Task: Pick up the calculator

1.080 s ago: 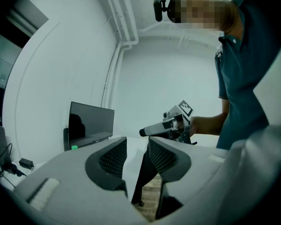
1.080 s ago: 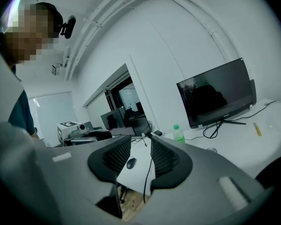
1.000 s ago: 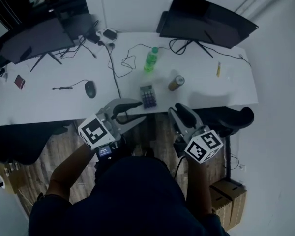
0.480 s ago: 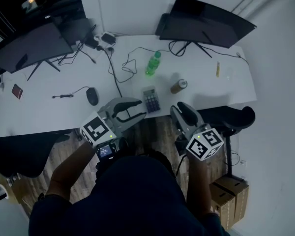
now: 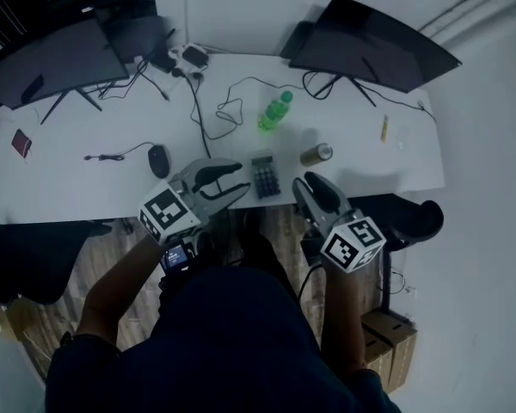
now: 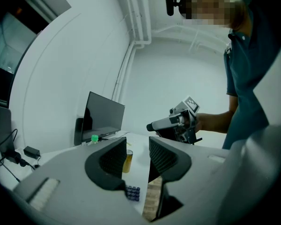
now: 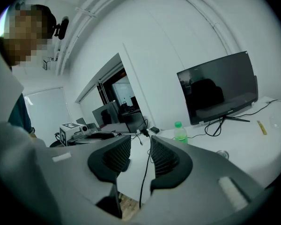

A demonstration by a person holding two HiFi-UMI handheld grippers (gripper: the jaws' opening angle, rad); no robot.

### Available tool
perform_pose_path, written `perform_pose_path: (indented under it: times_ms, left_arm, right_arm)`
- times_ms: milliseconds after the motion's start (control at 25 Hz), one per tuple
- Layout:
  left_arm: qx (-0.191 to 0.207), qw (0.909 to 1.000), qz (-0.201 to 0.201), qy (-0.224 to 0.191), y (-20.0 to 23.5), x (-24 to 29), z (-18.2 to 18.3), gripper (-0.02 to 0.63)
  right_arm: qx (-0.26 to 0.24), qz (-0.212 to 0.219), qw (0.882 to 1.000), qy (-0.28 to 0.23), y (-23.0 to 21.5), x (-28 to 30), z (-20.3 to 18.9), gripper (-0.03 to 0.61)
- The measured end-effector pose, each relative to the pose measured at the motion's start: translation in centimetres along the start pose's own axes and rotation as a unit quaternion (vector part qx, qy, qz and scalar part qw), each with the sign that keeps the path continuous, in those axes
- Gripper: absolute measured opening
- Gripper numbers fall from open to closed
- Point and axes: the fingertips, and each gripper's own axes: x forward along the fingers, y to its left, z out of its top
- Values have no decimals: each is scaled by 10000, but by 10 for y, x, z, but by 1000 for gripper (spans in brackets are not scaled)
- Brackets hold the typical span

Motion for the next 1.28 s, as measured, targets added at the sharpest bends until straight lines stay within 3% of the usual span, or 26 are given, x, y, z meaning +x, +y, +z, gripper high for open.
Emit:
perform_pose_path:
  times_ms: [440,1280]
  left_arm:
    - [-419,9968,642,216,51,28,-29,152]
    - [-1404,9801,1067,914,94,72,-123,176]
  right_arm:
    - [128,457,9981,406,-54,44,4,115]
    - [595,882,9864,1251,-115,107,-41,115]
